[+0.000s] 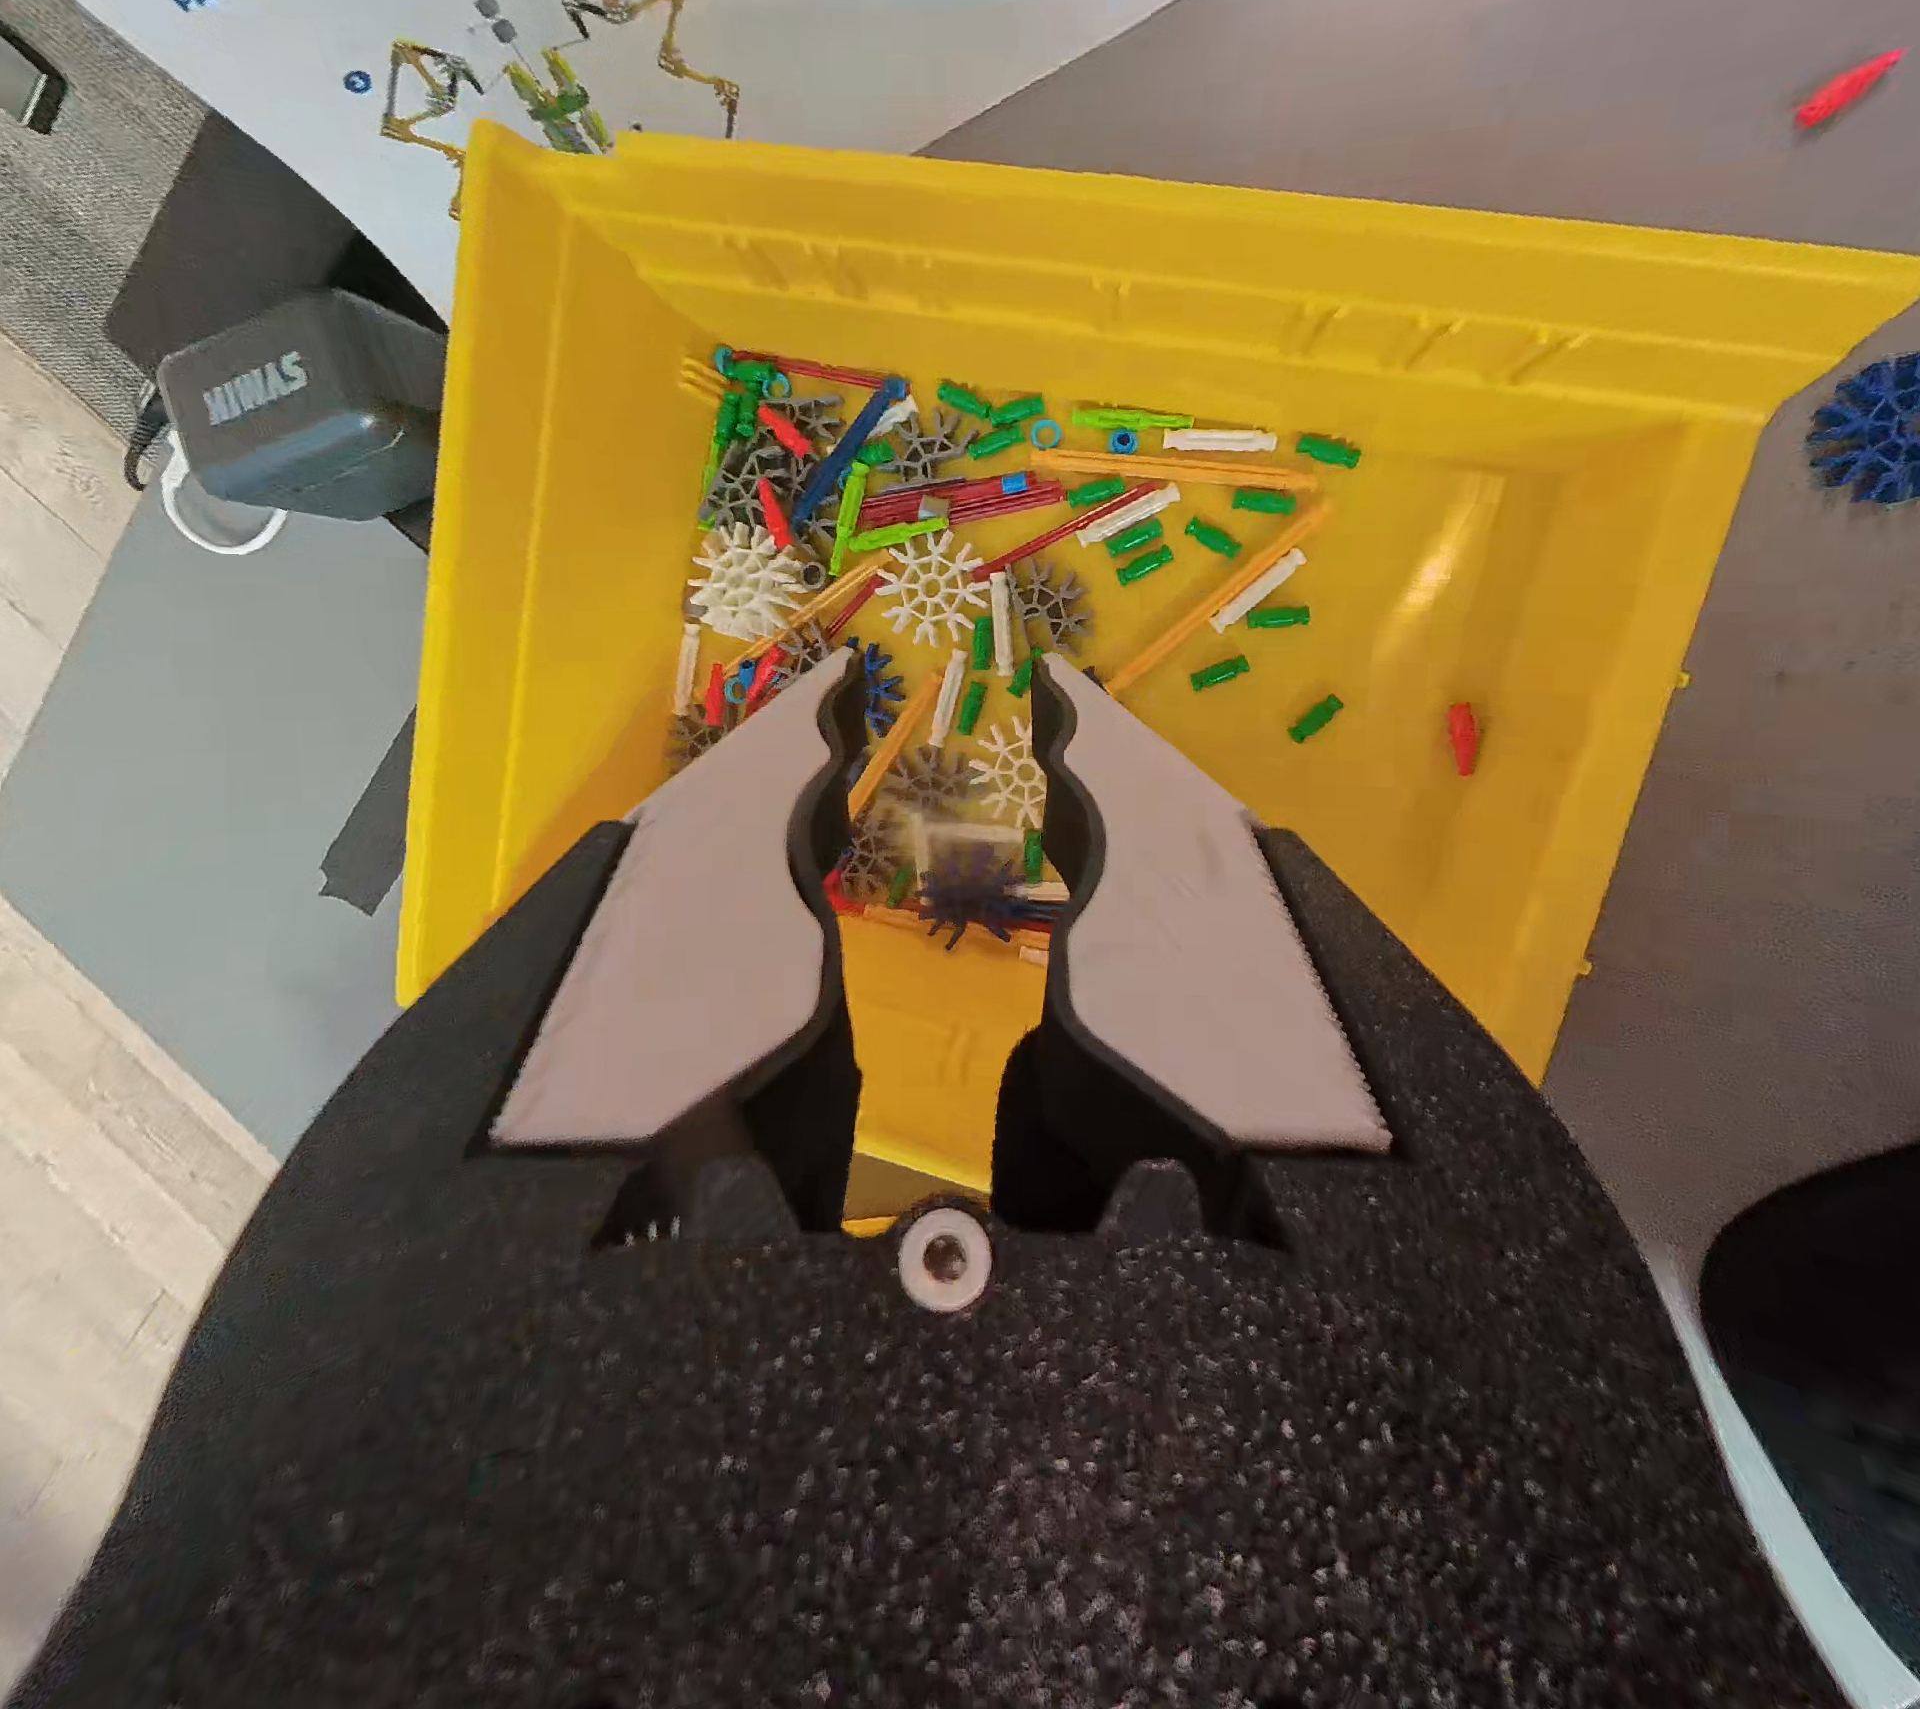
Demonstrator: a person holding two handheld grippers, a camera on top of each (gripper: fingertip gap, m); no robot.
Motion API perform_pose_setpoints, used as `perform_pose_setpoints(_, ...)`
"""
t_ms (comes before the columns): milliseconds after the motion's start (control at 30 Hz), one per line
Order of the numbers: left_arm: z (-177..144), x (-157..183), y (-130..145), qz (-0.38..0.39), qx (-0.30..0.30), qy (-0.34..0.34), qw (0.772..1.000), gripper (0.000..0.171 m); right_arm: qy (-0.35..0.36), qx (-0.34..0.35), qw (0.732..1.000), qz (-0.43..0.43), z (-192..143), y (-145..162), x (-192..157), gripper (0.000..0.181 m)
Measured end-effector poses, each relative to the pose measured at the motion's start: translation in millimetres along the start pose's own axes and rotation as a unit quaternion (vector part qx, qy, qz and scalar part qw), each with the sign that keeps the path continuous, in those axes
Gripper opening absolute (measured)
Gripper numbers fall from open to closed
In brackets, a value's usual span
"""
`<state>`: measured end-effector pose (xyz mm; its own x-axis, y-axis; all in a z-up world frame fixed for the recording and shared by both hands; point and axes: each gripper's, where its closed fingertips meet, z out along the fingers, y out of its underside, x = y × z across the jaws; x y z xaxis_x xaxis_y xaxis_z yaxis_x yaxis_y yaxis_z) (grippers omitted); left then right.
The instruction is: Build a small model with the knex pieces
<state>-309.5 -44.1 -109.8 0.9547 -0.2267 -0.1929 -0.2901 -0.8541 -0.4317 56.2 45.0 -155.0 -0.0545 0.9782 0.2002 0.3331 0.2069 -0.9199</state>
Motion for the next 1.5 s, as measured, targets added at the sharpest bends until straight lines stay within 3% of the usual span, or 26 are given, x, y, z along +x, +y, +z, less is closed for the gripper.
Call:
perform_pose_setpoints(233,92.3,38.2,-22.3,0.031,-0.040,0.075,0.996,0.020,0.006,0.005,1.000,0.007,-1.5,-0.8,4.2,0.018)
perform_pose_setpoints(433,128.2,40.6,-19.7,0.037,-0.054,0.069,0.995,0.020,0.005,0.006,1.000,0.006,-2.4,-1.0,4.0,0.019)
perform_pose_setpoints(533,126.1,46.5,-15.6,0.027,-0.055,0.091,0.994,0.011,0.001,0.002,1.000,0.001,-1.4,0.0,1.9,0.019)
perform_pose_setpoints(633,117.9,54.0,3.1,0.055,-0.093,0.117,0.987,0.003,-0.001,0.000,1.000,-0.004,-0.8,0.7,0.1,0.019)
perform_pose_setpoints(733,109.1,45.7,15.2,0.076,-0.119,0.100,0.985,0.009,-0.001,0.001,1.000,-0.006,-1.1,0.4,-0.4,0.018)
perform_pose_setpoints(933,104.2,57.2,3.1,0.051,-0.071,0.135,0.987,0.018,-0.001,-0.003,1.000,-0.007,-0.4,1.6,-0.4,0.019)
perform_pose_setpoints(1033,112.0,62.8,9.4,0.090,-0.081,0.133,0.984,0.031,0.000,-0.003,1.000,-0.006,-0.4,1.7,0.1,0.018)
perform_pose_setpoints(1200,114.4,66.2,6.9,0.152,-0.067,0.136,0.977,0.032,-0.001,-0.003,1.000,-0.003,-0.4,1.7,0.5,0.019)
perform_pose_setpoints(1500,111.2,76.6,11.1,0.182,-0.080,0.165,0.966,0.009,-0.004,-0.014,1.000,-0.019,0.3,5.2,-3.0,0.019)
